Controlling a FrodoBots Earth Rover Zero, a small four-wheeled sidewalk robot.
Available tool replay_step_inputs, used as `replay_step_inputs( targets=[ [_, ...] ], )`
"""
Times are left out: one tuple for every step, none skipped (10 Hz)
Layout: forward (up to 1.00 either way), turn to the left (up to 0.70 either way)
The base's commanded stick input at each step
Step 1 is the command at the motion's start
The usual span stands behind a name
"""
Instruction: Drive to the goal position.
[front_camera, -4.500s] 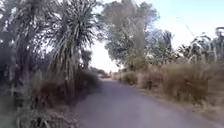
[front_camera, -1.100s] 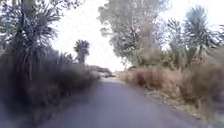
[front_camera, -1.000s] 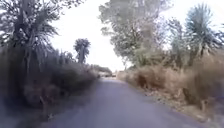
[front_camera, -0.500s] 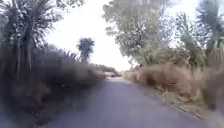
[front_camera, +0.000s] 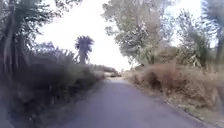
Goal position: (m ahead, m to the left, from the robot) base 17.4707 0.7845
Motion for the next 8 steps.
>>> replay_step_inputs(
  targets=[
    [0.85, 0.0],
    [0.85, 0.0],
    [0.85, 0.0],
    [0.85, 0.0],
    [0.85, 0.0],
    [0.85, 0.0],
    [0.85, 0.0],
    [0.85, 0.0]
  ],
)
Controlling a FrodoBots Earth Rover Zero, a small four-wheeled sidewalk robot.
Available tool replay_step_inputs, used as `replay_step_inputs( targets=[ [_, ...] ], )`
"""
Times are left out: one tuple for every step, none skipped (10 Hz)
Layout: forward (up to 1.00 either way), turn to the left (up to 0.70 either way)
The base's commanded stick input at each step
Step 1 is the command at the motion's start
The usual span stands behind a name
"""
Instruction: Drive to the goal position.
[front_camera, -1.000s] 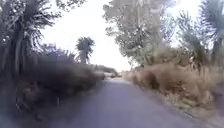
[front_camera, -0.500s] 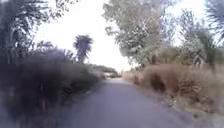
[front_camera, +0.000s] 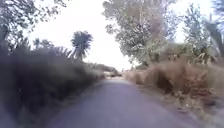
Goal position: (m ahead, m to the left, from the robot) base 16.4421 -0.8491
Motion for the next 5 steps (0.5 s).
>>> replay_step_inputs(
  targets=[
    [0.85, 0.0],
    [0.85, 0.0],
    [0.85, 0.0],
    [0.85, 0.0],
    [0.85, 0.0]
  ],
)
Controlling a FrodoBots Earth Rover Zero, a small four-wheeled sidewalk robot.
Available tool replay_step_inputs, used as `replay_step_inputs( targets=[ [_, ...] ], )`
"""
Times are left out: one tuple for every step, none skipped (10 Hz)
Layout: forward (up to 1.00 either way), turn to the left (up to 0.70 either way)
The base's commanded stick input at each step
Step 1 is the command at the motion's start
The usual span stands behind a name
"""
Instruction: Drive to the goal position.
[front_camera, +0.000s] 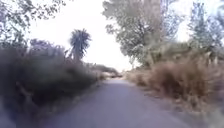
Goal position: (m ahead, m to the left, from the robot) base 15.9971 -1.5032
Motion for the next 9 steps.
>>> replay_step_inputs(
  targets=[
    [0.85, 0.0],
    [0.85, 0.0],
    [0.85, 0.0],
    [0.85, 0.0],
    [0.85, 0.0],
    [0.85, 0.0],
    [0.85, 0.0],
    [0.85, 0.0],
    [0.85, 0.0]
  ],
)
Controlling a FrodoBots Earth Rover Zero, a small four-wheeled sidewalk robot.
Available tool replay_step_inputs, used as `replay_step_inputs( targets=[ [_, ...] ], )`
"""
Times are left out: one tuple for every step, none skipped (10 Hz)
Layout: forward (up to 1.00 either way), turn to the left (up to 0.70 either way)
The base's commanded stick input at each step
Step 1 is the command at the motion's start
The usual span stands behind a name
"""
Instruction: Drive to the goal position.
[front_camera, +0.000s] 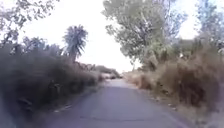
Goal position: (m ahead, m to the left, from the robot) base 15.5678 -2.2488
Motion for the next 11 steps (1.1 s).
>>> replay_step_inputs(
  targets=[
    [0.85, 0.0],
    [0.85, 0.0],
    [0.85, 0.0],
    [0.85, 0.0],
    [0.85, 0.0],
    [0.85, 0.0],
    [0.85, 0.0],
    [0.85, 0.0],
    [0.85, 0.0],
    [0.85, 0.0],
    [0.85, 0.0]
  ],
)
